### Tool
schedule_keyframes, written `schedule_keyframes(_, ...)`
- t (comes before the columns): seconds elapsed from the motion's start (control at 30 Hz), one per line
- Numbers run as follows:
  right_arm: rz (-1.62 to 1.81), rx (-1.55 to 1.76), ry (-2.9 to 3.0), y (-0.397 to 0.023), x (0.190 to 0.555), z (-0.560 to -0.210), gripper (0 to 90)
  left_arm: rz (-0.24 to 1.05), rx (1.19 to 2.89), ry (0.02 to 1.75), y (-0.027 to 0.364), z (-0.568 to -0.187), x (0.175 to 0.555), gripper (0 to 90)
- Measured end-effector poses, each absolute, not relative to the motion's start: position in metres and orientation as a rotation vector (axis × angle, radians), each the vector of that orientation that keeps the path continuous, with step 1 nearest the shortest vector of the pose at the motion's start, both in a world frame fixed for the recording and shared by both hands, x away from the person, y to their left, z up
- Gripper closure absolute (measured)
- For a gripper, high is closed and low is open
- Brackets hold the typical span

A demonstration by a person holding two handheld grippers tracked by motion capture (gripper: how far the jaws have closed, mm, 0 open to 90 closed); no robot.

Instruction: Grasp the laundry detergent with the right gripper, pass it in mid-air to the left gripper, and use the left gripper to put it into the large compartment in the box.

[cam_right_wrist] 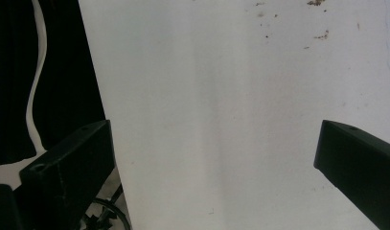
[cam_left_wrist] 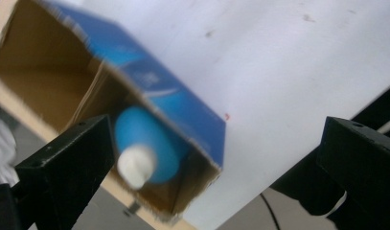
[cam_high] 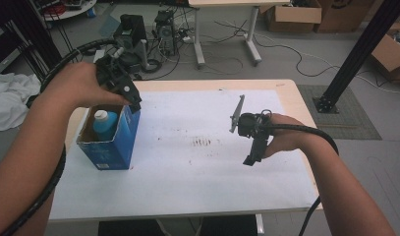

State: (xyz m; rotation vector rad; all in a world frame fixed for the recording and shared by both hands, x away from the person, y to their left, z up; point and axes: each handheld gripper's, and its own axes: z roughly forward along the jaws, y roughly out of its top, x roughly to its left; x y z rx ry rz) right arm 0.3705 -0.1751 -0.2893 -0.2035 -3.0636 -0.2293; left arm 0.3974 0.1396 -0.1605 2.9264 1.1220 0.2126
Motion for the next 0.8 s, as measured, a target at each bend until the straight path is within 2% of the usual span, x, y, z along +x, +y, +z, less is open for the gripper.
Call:
schedule_keyframes(0.13, -0.224, -0.209, -3.064, -0.175, 0.372, -0.288, 0.2, 0.223, 3.0, 0.9, 0.123, -0.165, 0.392, 0.1)
schedule_keyframes(0.4, -0.21, -0.208, -3.045, -0.176, 0.373, -0.288, 0.2, 0.076, 3.148, 0.441, 0.101, -0.186, 0.379, 0.1)
schedule_keyframes(0.6, -0.21, -0.235, -3.036, -0.177, 0.375, -0.287, 0.2, 0.036, 3.14, 0.295, 0.092, -0.19, 0.377, 0.1)
schedule_keyframes(0.8, -0.211, -0.236, -3.038, -0.175, 0.377, -0.284, 0.2, 0.029, 3.13, 0.257, 0.088, -0.192, 0.38, 0.1)
